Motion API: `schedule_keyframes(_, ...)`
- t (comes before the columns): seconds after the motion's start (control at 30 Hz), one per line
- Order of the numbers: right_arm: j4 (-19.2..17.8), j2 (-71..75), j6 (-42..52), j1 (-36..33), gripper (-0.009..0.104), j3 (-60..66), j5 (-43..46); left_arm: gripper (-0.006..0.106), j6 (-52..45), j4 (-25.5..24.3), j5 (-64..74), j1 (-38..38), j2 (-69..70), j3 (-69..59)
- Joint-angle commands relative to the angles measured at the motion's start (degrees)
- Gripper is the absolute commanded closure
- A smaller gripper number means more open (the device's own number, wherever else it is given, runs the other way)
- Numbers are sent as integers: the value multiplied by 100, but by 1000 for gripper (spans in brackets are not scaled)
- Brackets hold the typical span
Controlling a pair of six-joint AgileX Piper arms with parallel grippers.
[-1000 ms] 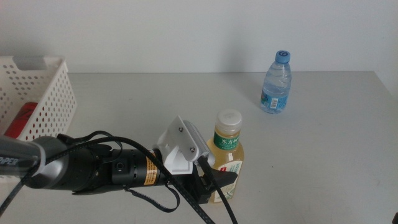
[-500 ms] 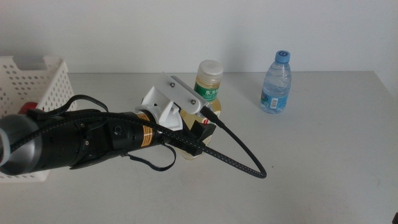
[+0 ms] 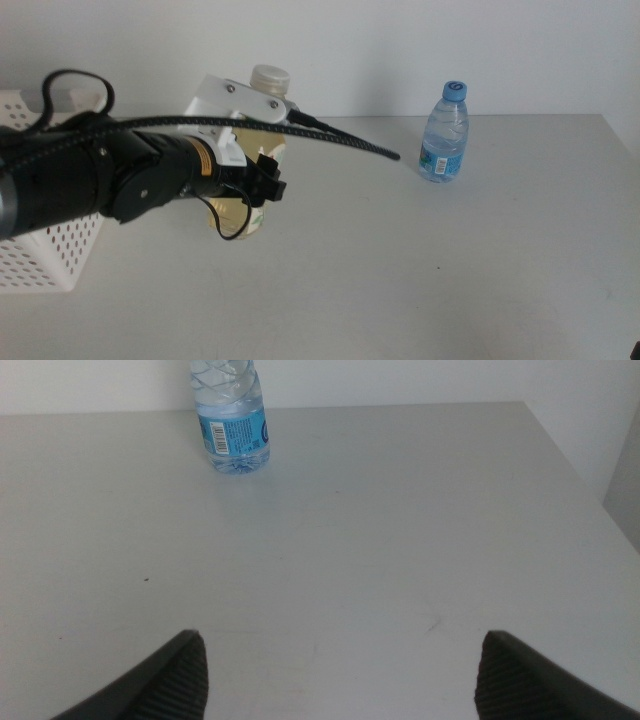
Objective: Use arms to grab the bottles and put them into the dustbin to the left of the table.
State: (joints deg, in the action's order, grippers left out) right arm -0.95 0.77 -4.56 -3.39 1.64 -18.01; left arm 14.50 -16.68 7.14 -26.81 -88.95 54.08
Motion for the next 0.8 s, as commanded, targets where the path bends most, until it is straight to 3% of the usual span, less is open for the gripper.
schedule_keyframes(0.0, -64, 124, 25, -18, 1, -56, 418, 94, -43, 61, 283, 117, 401, 694)
schedule_keyframes(0.13, -64, 124, 25, -18, 1, -56, 418, 101, -312, 40, 1536, 239, 395, 1546)
schedule_keyframes(0.4, -64, 124, 25, -18, 1, -56, 418, 102, -2502, 1668, 3770, 1482, 395, 3339)
schedule_keyframes(0.77, -64, 124, 25, -18, 1, -56, 418, 102, -2994, 2010, 5750, 3438, -28, 4875)
